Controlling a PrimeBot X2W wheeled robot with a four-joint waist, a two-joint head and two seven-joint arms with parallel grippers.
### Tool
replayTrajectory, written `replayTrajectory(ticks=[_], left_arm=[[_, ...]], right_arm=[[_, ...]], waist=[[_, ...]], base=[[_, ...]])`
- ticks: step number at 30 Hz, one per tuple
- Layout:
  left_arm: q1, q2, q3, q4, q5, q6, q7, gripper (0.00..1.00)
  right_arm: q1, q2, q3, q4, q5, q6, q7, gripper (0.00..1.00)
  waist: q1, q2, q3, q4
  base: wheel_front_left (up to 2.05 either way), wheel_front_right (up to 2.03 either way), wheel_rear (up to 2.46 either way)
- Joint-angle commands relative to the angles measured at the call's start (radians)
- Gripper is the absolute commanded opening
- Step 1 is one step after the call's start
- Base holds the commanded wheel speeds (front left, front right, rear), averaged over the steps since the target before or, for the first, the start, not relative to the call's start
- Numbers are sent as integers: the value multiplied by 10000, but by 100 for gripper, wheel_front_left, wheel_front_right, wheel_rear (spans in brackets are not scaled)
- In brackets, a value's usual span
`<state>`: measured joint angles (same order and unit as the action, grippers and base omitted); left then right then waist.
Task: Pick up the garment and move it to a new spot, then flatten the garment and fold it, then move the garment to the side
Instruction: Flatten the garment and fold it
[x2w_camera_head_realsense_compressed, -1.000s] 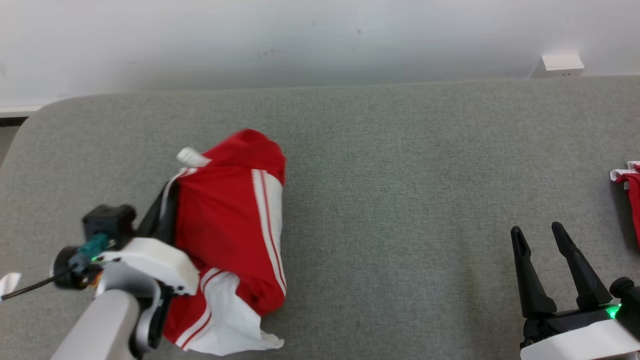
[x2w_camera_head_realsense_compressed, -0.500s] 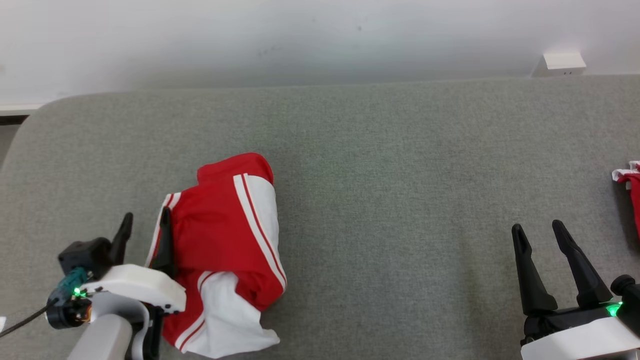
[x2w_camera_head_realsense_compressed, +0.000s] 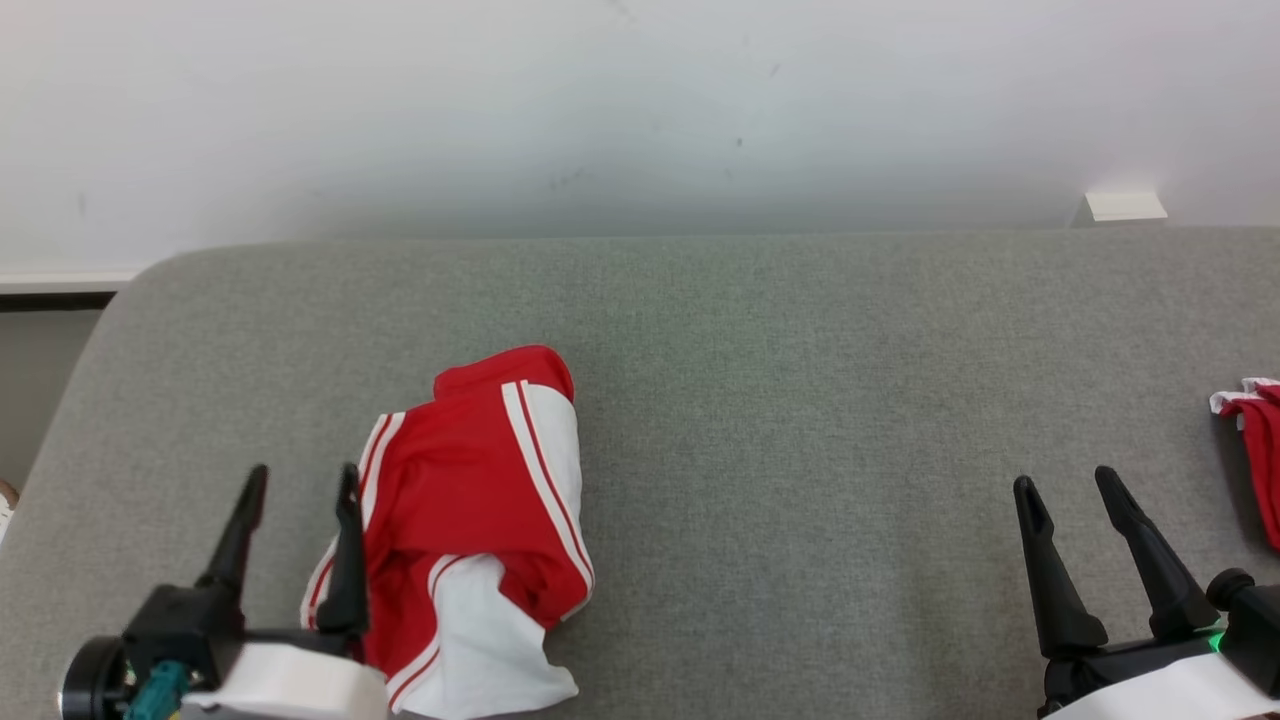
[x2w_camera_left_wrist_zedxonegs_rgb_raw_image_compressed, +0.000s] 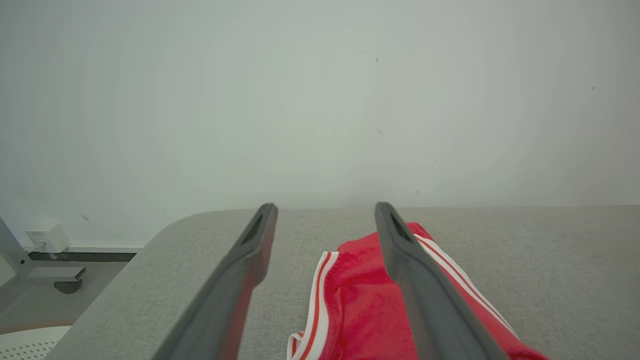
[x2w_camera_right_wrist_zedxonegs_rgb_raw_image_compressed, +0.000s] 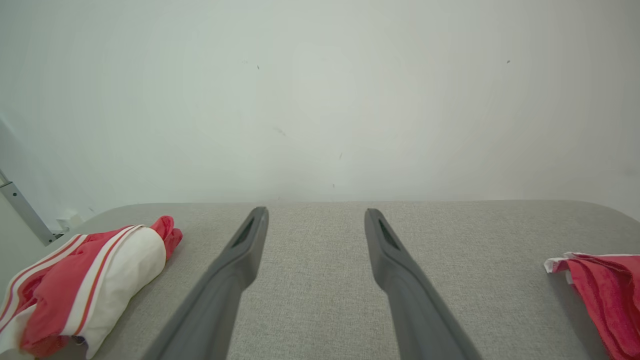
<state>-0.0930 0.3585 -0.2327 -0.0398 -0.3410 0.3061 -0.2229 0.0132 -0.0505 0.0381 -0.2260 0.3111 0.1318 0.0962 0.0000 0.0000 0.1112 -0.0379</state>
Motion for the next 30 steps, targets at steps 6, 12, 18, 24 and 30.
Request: replayTrajectory(ticks=[6,12,18,24,30], left_arm=[[884,57,-291,-924,145,302,609,100],[1013,137,-317,-1101,45,313,742,100],[920,160,-344,-1156,22,315,774,100],[506,112,-490,-1206,128,222,769,100],[-153,-87,-836,-1153,296,44,670,100]], right_arm=[[352,-10,-66,-67,54,-25,95,100],[398,-10,-69,-112,43,-25,136,100],[370,-9,-136,-115,34,-25,124,100],[21,-233,599,407,-4,-25,301,100],[-583,-560,2595,1742,483,-25,192,100]], waist=[[0,0,-278,31],[0,0,-299,25],[0,0,-222,57],[0,0,90,351],[0,0,640,1061]], base=[[0,0,0],[0,0,0],[0,0,0],[0,0,0],[0,0,0]])
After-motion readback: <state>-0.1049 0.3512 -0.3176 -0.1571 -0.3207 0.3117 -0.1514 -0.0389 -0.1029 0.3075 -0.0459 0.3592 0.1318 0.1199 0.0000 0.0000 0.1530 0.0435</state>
